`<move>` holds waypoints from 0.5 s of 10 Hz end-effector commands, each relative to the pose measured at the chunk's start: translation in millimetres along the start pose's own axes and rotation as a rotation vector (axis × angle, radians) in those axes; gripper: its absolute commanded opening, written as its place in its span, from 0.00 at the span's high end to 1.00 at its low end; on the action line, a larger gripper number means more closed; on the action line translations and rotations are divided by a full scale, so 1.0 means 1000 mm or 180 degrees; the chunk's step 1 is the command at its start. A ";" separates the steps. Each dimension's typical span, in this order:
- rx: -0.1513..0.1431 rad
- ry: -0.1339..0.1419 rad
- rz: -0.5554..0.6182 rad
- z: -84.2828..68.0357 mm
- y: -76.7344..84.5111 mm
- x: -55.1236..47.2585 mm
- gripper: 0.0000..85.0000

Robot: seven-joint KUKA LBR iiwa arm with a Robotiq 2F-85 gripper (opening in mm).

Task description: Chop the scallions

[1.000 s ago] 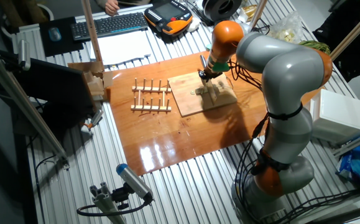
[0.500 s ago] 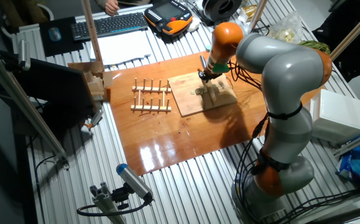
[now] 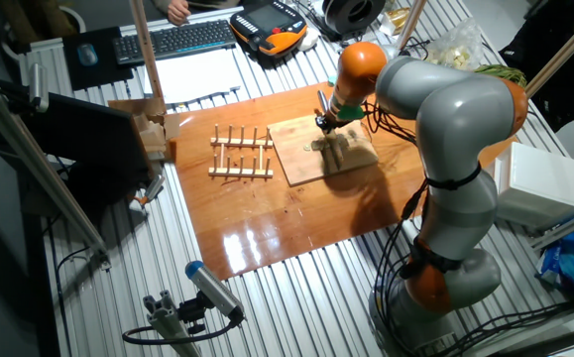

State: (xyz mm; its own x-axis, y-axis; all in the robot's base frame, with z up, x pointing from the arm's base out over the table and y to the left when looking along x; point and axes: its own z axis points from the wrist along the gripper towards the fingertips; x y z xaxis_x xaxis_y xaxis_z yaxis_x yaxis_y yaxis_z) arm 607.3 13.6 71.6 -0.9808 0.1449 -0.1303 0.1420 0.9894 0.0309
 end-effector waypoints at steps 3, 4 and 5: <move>-0.0018 -0.0037 0.0035 0.013 0.004 0.007 1.00; -0.0020 -0.0051 0.0045 0.014 0.006 0.010 1.00; -0.0024 -0.0075 0.0069 0.016 0.009 0.014 1.00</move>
State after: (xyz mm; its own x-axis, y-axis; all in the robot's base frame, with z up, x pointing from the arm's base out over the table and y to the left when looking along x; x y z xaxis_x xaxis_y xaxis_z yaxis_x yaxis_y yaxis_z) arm 598.0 24.9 55.0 -0.9728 0.1698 -0.1577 0.1652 0.9854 0.0421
